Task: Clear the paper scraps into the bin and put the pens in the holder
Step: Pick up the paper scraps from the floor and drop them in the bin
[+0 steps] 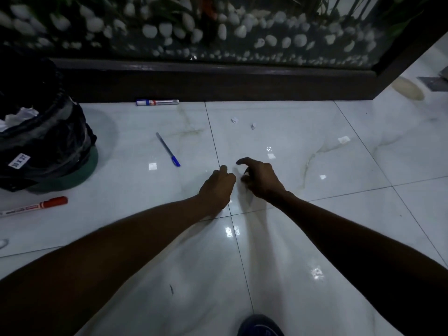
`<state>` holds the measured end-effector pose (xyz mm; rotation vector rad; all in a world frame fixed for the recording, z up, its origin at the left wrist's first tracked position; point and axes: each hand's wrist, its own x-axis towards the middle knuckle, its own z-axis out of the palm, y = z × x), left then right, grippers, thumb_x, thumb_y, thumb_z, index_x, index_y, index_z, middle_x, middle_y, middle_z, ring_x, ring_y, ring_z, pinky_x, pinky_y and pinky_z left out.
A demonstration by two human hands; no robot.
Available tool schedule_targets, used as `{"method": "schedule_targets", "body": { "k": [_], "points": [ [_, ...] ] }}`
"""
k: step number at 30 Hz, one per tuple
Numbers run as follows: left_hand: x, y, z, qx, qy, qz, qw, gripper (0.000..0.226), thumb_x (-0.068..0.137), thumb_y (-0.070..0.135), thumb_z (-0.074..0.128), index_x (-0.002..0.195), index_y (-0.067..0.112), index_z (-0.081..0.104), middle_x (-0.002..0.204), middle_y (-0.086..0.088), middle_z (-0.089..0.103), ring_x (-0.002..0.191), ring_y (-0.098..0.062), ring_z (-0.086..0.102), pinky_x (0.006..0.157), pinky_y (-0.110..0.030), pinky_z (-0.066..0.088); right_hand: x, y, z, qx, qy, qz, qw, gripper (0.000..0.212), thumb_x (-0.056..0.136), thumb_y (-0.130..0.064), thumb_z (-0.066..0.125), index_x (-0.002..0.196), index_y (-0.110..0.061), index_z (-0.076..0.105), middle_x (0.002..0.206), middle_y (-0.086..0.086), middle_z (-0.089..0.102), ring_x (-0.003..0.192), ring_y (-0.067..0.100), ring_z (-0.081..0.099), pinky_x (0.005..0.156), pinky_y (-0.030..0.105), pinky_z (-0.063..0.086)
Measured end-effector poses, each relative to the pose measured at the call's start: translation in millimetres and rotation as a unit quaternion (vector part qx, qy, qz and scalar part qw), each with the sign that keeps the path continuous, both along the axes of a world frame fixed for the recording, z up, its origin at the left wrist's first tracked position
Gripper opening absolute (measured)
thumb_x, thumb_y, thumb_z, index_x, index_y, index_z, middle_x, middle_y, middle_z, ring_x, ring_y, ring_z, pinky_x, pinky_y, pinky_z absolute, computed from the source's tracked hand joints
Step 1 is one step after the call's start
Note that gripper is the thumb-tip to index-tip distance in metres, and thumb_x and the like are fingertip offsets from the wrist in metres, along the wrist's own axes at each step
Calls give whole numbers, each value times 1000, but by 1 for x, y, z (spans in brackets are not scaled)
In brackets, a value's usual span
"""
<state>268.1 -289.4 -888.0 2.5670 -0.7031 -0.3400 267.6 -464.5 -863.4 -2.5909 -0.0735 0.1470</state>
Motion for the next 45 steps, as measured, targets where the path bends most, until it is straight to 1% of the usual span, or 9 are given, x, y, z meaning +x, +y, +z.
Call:
{"method": "schedule_targets", "body": {
  "k": [5, 13, 17, 21, 26, 33, 36, 41, 45],
  "points": [
    [-10, -2, 5, 32, -52, 2, 998, 29, 78, 1, 59, 104, 8, 51, 105, -12, 58, 99, -31, 55, 68, -34, 34, -1, 7, -13, -79, -25, 3, 997, 20, 87, 2, 66, 99, -13, 70, 88, -1, 56, 81, 16, 59, 62, 13, 37],
    [23, 13, 10, -146, 57, 114, 981, 36, 78, 0, 66, 108, 8, 50, 91, -11, 63, 80, -29, 67, 67, -45, 59, 17, 9, -10, -36, -5, -40, 999, 20, 79, 6, 53, 83, -14, 55, 83, 2, 58, 72, 22, 55, 58, 29, 40],
    [38, 16, 3, -112, 7, 125, 986, 29, 73, 4, 69, 99, 7, 56, 84, -9, 65, 75, -26, 64, 67, -44, 57, 31, 11, -10, 78, -27, -140, 987, 22, 80, 6, 47, 88, -9, 60, 76, 0, 63, 74, 20, 60, 56, 25, 42],
    [33, 12, -9, -132, -21, 72, 988, 11, 72, 5, 63, 74, 6, 53, 65, -7, 59, 60, -24, 60, 56, -47, 52, 45, 20, -7, 122, -47, -163, 978, 50, 80, 10, 50, 123, -11, 63, 78, 3, 62, 83, 23, 64, 72, 29, 49],
    [36, 9, -6, -73, -69, 5, 995, 19, 67, -1, 69, 83, 6, 62, 72, -8, 61, 69, -25, 56, 61, -35, 45, 70, 16, -12, 68, -88, -236, 965, 40, 95, -5, 53, 134, -6, 60, 116, 15, 71, 114, 31, 63, 91, 26, 43],
    [38, 0, -5, 33, -108, -36, 993, 22, 69, -4, 59, 88, 7, 55, 94, -14, 54, 86, -31, 53, 61, -34, 27, 105, 22, -15, 54, -112, -277, 953, 29, 100, -11, 51, 125, -6, 64, 115, 11, 71, 110, 28, 65, 85, 27, 45],
    [34, -2, -5, 70, -145, -63, 985, 33, 55, -10, 66, 82, 6, 55, 83, -14, 53, 72, -29, 52, 56, -32, 24, 123, 20, -16, 41, -91, -292, 951, 18, 94, -7, 58, 110, -2, 64, 108, 13, 70, 104, 30, 66, 78, 27, 43],
    [35, 5, -15, -1, -147, -57, 988, 26, 69, -8, 60, 87, 9, 52, 90, -11, 51, 80, -24, 50, 63, -27, 22, 137, 18, -22, 77, -75, -338, 935, 19, 94, -7, 63, 110, -2, 70, 106, 13, 73, 102, 31, 70, 81, 27, 48],
    [56, 12, -16, -72, -62, -4, 996, 27, 77, -13, 56, 97, 6, 55, 103, -13, 50, 89, -23, 50, 70, -29, 39, 139, 19, -26, 73, -89, -338, 934, 19, 94, -5, 60, 104, 0, 75, 112, 13, 75, 102, 30, 71, 80, 23, 47]
  ]
}}
